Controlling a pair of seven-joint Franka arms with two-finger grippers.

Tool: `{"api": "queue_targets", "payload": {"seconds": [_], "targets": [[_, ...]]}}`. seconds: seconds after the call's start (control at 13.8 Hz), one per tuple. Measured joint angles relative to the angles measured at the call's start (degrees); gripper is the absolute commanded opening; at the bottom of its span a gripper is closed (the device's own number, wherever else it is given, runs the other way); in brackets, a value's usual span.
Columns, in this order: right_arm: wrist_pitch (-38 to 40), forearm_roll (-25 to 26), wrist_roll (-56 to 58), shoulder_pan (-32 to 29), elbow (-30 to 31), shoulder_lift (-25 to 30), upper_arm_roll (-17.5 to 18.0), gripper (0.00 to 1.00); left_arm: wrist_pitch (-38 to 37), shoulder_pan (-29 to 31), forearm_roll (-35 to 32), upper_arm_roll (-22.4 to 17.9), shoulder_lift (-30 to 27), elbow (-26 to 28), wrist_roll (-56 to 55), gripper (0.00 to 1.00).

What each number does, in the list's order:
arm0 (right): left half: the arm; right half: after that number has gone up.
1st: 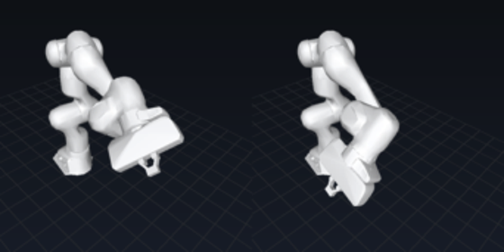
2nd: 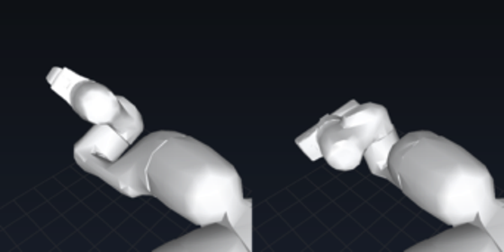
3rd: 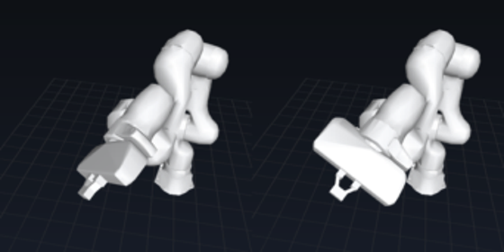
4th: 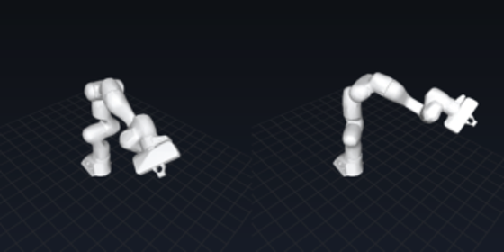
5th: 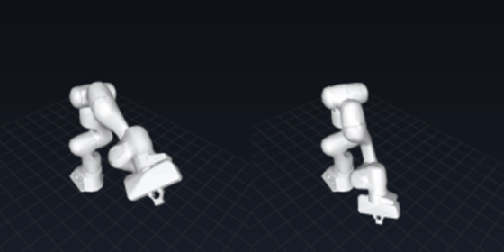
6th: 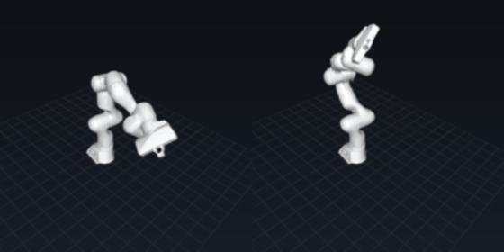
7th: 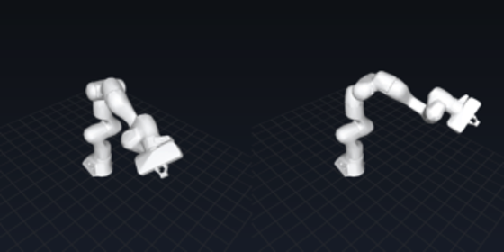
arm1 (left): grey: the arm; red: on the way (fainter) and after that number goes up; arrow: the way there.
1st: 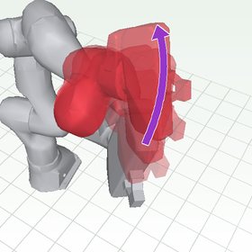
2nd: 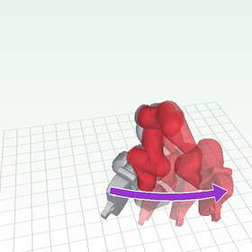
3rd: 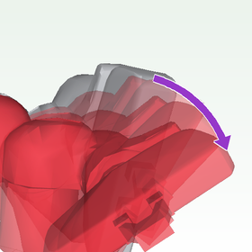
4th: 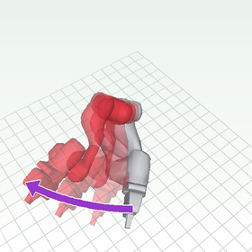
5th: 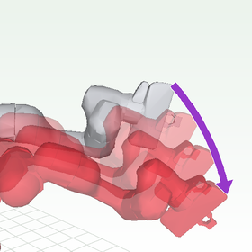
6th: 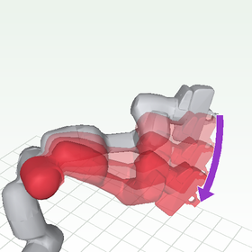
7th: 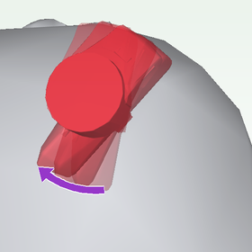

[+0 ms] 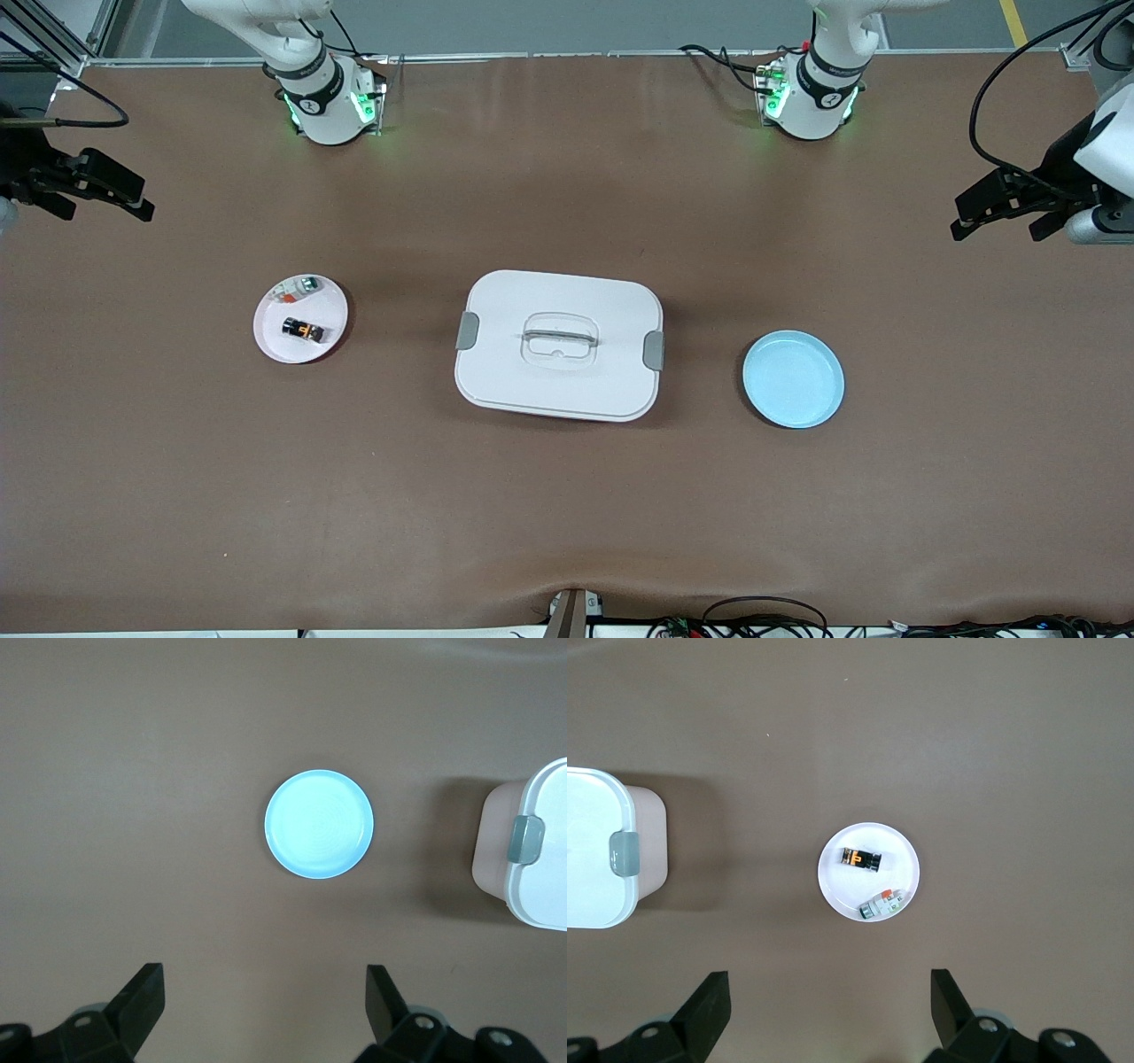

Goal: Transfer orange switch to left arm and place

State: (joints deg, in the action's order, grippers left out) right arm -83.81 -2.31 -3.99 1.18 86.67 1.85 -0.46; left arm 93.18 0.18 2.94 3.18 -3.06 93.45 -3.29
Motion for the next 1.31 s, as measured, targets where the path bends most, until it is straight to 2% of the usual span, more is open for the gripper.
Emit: {"api": "queue_targets", "payload": {"seconds": [0.15, 0.29, 1.31], "targets": [[-0.38, 0.00, 0.01, 2.12, -0.55, 0.01, -2.80, 1.00, 0.00, -0.01, 0.00, 0.00, 0.00, 0.00, 0.00, 1.00], [-0.28, 0.00, 0.02, 2.29, -1.60, 0.02, -3.62, 1.00, 0.00, 0.00, 0.00, 0.00, 0.00, 0.00, 0.00, 1.00], [4.73, -0.01, -1.22, 0.26, -1.80, -0.23, -4.63, 1.00, 0.00, 0.18, 0.00, 1.23, 0.71, 0.01, -0.13, 1.00]]}}
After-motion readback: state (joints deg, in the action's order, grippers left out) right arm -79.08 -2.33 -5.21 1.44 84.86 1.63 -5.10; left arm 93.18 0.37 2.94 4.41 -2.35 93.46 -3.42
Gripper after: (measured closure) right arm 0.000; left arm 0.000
